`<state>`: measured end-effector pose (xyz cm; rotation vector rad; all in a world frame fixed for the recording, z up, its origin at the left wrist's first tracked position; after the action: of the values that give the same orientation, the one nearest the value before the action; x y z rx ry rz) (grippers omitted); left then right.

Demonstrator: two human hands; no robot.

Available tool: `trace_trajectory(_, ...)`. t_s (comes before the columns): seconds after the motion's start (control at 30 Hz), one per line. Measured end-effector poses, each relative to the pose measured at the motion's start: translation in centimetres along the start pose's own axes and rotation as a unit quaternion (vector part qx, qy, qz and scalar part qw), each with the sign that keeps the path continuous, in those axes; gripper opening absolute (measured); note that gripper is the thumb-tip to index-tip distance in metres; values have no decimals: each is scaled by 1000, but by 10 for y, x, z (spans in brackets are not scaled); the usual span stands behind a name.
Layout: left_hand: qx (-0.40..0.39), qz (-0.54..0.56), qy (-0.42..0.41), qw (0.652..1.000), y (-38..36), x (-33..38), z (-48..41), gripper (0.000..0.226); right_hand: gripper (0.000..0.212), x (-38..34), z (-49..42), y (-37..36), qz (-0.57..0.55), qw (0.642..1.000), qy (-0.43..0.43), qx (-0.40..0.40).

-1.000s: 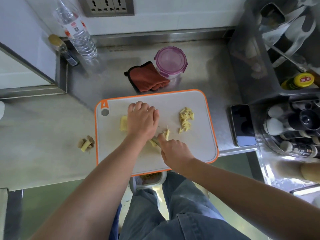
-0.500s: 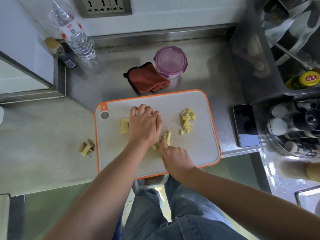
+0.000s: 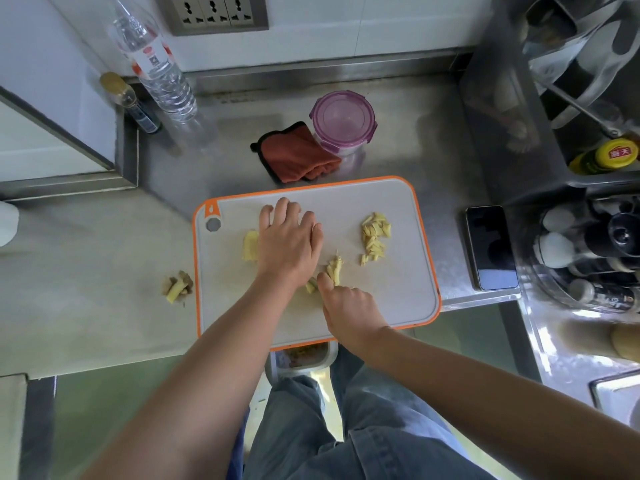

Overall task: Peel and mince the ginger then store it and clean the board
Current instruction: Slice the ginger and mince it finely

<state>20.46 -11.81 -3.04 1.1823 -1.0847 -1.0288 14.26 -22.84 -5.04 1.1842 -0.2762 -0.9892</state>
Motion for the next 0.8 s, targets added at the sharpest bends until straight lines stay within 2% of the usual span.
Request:
trace_trajectory(0.1, 106, 97, 61, 988, 18, -9, 11, 35, 35, 2, 0, 1, -11, 1000, 2, 0)
trace_trajectory(0.17, 177, 179, 149, 956, 24, -24, 37, 21, 35, 4, 0, 2, -23, 1000, 1, 0)
trace_trajectory(0.2, 185, 214, 184, 941, 21, -29, 53, 16, 35, 5, -1, 2, -27, 1000, 0, -2)
trace_trajectory(0.23, 165, 244, 212, 932, 14, -31, 69, 13, 34, 5, -1, 2, -29, 1000, -2, -4)
trace_trajectory(0.3, 71, 283, 268, 918, -11, -31, 96, 14, 35, 6, -2, 3, -28, 1000, -6, -9)
trace_trajectory(0.37, 2, 308, 292, 906, -34, -25, 112, 17, 36, 7, -2, 3, -21, 1000, -9, -8)
trace_trajectory(0.5, 12, 355, 271, 895, -44, -15, 111, 9, 37, 6, -1, 5, -11, 1000, -10, -2)
trace_trajectory(0.63, 18, 362, 301, 882, -48, -17, 108, 12, 35, 6, 0, 5, -16, 1000, -8, -6)
trace_trajectory(0.8, -8, 330, 297, 896, -50, -14, 103, 5, 30, 5, -4, 6, -28, 999, -12, -14)
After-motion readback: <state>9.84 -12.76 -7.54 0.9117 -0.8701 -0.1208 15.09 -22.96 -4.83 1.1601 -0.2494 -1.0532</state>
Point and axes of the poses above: each hand's wrist, its own z-axis away from the middle knuckle, its own y-axis out of the back of the hand, x = y × z, the point moved 7 cm from there along -z, towards the middle knuckle, and after that the axes turned 4 degrees about y, right-handed, at the moved point
